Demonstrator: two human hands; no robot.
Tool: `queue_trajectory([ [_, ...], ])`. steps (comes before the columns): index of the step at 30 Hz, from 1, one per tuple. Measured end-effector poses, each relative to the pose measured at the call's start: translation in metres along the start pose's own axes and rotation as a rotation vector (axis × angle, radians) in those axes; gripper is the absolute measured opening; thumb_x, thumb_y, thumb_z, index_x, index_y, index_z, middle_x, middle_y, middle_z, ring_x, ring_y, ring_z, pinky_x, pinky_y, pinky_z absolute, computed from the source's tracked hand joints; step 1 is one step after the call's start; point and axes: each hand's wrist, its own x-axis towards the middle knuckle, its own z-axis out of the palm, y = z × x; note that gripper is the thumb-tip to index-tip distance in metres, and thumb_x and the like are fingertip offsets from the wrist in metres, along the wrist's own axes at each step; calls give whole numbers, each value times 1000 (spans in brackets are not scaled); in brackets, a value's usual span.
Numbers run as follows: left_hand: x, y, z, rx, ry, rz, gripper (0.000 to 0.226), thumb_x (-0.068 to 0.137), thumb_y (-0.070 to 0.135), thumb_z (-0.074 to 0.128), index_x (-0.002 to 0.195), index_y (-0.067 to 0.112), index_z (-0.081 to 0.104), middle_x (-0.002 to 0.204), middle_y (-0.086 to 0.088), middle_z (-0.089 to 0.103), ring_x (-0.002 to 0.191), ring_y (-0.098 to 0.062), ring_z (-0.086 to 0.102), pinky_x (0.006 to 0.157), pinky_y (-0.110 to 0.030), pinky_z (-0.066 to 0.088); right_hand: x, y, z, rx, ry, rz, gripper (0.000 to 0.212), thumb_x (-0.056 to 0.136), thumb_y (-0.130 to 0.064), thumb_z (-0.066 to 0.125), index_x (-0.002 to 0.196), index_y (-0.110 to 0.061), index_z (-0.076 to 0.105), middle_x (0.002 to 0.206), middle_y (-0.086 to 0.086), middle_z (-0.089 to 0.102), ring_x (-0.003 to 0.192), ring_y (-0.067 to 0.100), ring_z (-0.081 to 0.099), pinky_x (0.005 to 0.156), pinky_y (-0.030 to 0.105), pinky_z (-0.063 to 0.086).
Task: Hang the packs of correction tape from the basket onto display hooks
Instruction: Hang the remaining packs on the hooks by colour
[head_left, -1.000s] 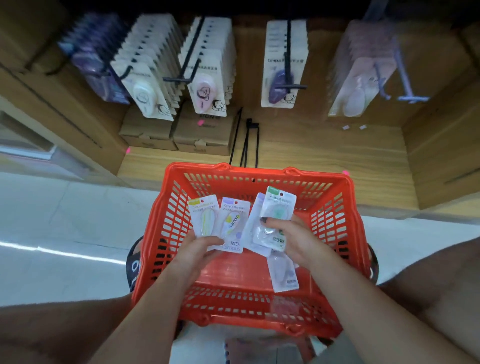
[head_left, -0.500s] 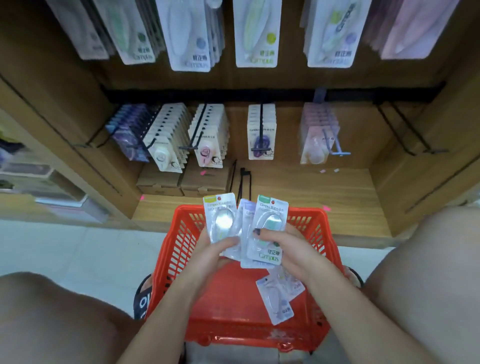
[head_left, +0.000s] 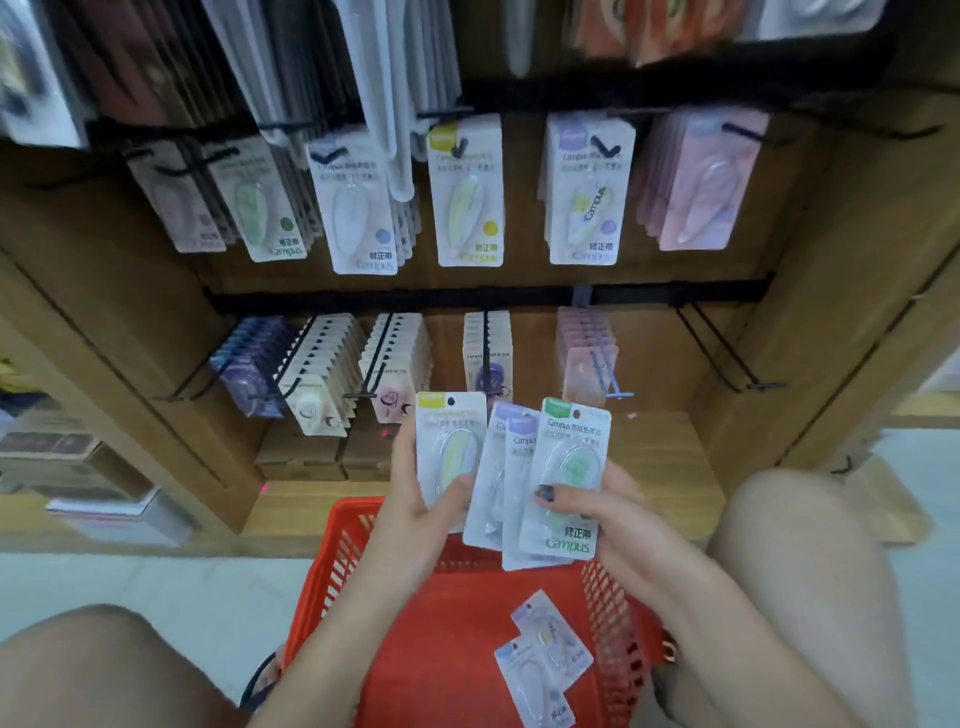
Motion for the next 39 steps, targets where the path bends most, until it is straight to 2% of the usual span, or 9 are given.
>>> queue_trajectory([
  [5,18,40,7,24,-1,135,83,101,15,63,149,63,16,152,29,46,142,7,42,112,-19,37,-14,-45,0,64,-44,-106,61,79,-3,76,138,-10,60,132,16,71,121,38,69,104,58,52],
  [8,33,68,13,120,-56,126,39,105,10,56,132,38,57,127,29,62,120,14,54,90,-5,42,-18,-72,3,90,-83,-161,57,86,0,73,140,-10,58,132,16,71,119,38,70,94,52,60],
  [10,42,76,9,40,-188,93,23,107,11,50,112,18,72,109,6,73,109,-5,66,80,-16,50,-16,-85,5,76,-85,-197,58,86,-2,73,141,-10,58,133,14,70,121,37,69,98,55,58],
  [13,52,102,27,-17,-214,41,33,106,44,54,123,19,68,117,2,72,112,-14,67,90,-30,53,-13,-97,6,43,-108,-232,57,91,-6,69,146,-11,55,141,15,66,129,40,63,112,66,44],
  [17,56,109,33,-30,-147,175,20,100,23,68,118,32,64,107,18,74,96,-4,73,68,-21,58,-11,-108,6,37,-110,-258,50,97,-1,60,146,-8,55,140,18,65,129,42,63,112,68,42],
  [24,63,117,40,-59,-117,197,18,103,21,63,117,32,64,111,18,74,102,-5,73,75,-24,59,-10,-114,6,36,-121,-291,47,99,0,57,145,-11,57,140,15,66,129,39,63,108,61,49],
  [30,76,123,36,44,-151,243,21,101,28,67,118,39,64,117,20,72,114,-4,66,98,-34,53,-6,-125,-1,41,-104,-304,50,98,1,57,146,-11,56,141,17,65,130,40,62,112,68,42],
  [36,90,127,35,119,-141,302,12,98,34,68,110,36,66,111,22,73,110,0,66,88,-14,46,-2,-139,-4,2,-121,-385,51,96,1,61,146,-8,56,142,19,64,130,42,61,106,63,49],
  [39,99,131,32,185,-135,337,10,100,37,64,109,34,68,113,23,71,113,-1,63,93,-21,46,1,-159,-4,-86,-82,-444,52,91,0,67,142,-7,59,137,18,68,125,41,65,100,61,54],
])
